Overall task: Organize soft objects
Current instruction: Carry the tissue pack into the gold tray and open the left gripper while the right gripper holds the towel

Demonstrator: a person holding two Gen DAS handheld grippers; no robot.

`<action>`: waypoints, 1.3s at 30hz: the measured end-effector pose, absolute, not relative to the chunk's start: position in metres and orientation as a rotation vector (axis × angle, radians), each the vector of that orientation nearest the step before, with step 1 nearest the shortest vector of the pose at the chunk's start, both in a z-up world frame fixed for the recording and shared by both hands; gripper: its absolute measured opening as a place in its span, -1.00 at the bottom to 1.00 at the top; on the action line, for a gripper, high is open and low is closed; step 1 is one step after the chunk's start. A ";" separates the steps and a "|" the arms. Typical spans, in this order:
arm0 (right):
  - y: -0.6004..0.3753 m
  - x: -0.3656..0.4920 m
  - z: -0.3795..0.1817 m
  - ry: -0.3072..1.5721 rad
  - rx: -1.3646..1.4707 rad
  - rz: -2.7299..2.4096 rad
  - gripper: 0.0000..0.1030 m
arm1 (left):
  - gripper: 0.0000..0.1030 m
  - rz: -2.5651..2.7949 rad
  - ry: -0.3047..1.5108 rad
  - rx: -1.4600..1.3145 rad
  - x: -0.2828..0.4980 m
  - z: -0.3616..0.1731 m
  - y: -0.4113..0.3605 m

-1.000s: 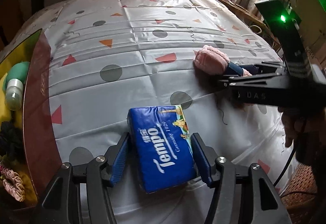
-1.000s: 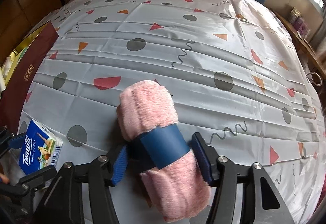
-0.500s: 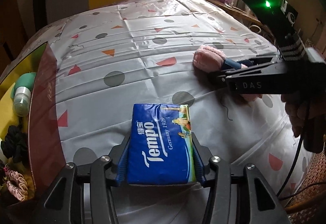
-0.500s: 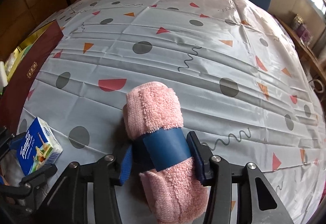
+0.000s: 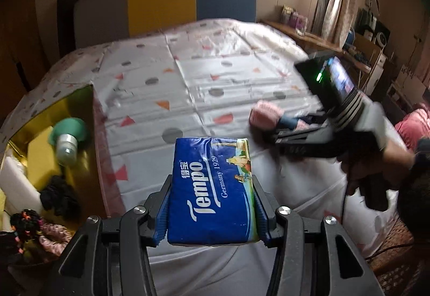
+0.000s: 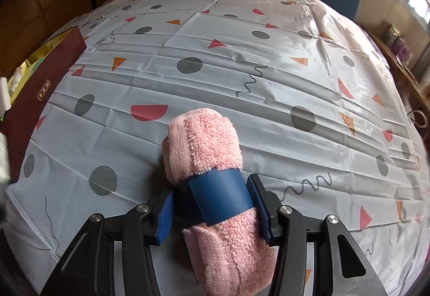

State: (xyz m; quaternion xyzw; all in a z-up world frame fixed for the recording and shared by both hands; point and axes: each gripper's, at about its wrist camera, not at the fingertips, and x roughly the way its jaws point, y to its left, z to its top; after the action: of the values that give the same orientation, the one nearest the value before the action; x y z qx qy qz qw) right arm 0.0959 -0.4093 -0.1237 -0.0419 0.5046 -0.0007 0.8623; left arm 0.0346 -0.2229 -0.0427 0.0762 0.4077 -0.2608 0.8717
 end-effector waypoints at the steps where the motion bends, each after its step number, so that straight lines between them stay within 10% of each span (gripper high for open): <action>1: -0.409 0.095 -0.124 1.056 -0.090 -0.002 -0.01 | 0.01 -0.547 0.847 0.144 0.034 -0.038 -0.220; 39: -0.410 0.091 -0.125 1.014 -0.082 -0.012 0.01 | 0.01 -0.182 0.774 -0.008 0.034 -0.006 -0.042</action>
State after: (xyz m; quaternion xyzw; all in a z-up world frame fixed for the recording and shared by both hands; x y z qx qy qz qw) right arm 0.0910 -0.4096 -0.1253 -0.0392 0.4856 -0.0057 0.8733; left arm 0.0339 -0.0418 -0.0059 -0.0040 0.3768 -0.0886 0.9220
